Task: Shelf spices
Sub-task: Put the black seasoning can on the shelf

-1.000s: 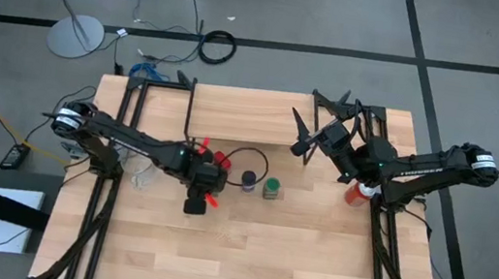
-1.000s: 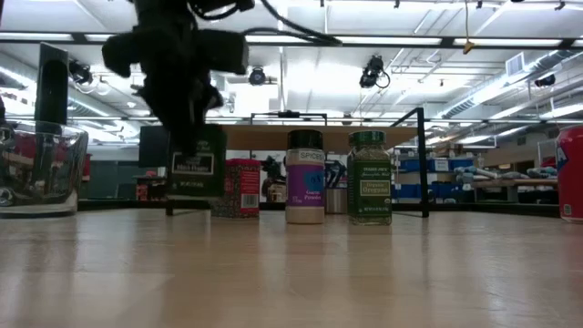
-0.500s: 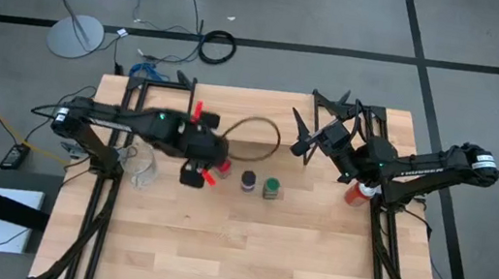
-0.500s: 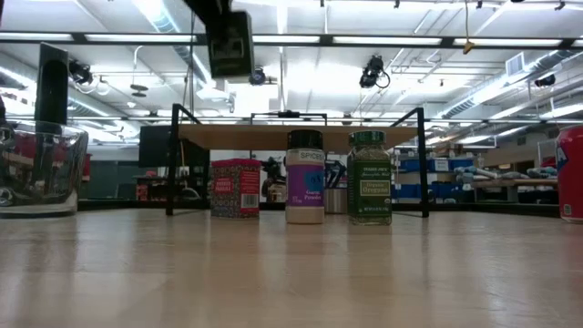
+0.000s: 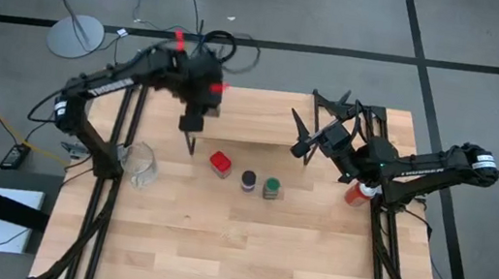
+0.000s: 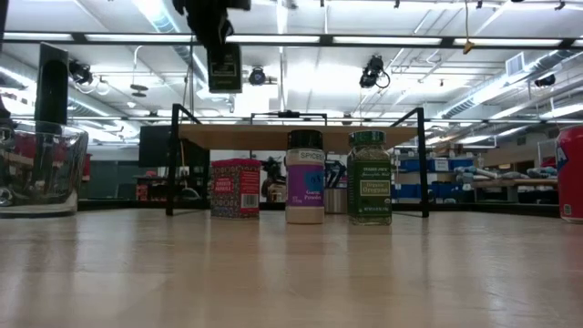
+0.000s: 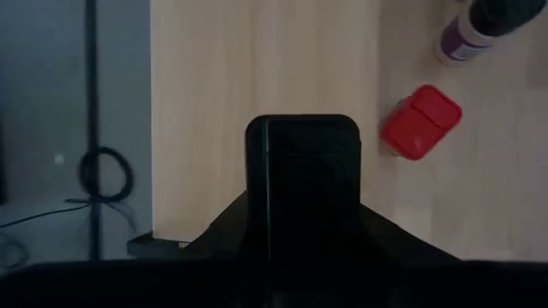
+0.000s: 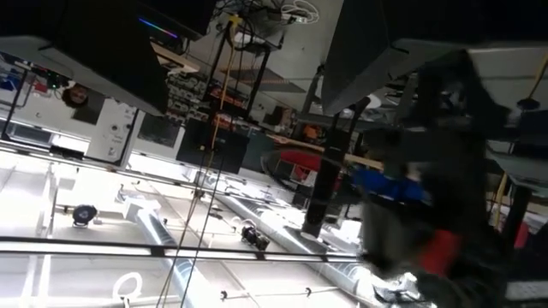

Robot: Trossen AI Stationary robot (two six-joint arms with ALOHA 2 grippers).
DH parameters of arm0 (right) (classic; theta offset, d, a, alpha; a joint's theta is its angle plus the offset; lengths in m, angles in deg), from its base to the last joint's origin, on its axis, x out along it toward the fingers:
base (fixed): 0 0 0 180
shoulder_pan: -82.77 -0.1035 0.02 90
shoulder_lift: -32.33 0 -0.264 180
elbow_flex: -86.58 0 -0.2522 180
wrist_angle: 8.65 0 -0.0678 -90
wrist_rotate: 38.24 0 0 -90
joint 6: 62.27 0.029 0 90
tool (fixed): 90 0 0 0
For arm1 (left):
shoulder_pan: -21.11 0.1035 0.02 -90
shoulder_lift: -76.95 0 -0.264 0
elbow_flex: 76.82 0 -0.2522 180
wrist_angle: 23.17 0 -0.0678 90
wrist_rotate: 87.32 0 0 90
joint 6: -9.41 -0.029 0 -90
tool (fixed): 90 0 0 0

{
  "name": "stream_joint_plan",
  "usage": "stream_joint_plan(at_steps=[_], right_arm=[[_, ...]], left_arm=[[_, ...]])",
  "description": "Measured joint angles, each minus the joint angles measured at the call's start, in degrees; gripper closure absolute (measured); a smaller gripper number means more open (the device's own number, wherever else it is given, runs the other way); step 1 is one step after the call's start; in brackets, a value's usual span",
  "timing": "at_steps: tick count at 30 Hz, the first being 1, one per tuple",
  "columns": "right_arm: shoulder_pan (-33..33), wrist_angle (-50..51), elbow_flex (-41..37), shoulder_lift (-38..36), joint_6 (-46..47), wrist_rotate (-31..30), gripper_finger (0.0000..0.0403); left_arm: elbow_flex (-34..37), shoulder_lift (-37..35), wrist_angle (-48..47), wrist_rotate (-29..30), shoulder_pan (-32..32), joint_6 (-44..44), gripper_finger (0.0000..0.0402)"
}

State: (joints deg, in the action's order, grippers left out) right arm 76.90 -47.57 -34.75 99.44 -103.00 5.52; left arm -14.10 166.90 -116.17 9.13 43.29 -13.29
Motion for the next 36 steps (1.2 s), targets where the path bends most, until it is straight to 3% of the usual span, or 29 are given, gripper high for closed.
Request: stream_joint_plan(at_steps=[7, 15, 21, 34, 36], right_arm=[[0.0, -0.2, 0.0, 0.0, 0.0, 0.8, 0.0095], [0.0, -0.2, 0.0, 0.0, -0.1, 1.0, 0.0095], [0.0, -0.2, 0.0, 0.0, -0.5, 1.0, 0.0095], [0.0, 0.1, 0.0, 0.0, -1.0, 1.0, 0.0095], [0.0, 0.0, 0.0, 0.0, -1.0, 1.0, 0.0095]], left_arm=[[0.1, 2.1, 2.7, -7.6, 9.0, -5.8, 0.0283], [0.8, 7.5, 2.3, -8.3, 13.8, -9.8, 0.0283], [0.5, 11.2, 1.8, -8.9, 15.1, -12.1, 0.0283], [0.7, 11.1, 2.6, -10.2, 15.8, -12.5, 0.0283], [0.8, 11.2, 2.9, -10.2, 15.8, -11.6, 0.0266]])
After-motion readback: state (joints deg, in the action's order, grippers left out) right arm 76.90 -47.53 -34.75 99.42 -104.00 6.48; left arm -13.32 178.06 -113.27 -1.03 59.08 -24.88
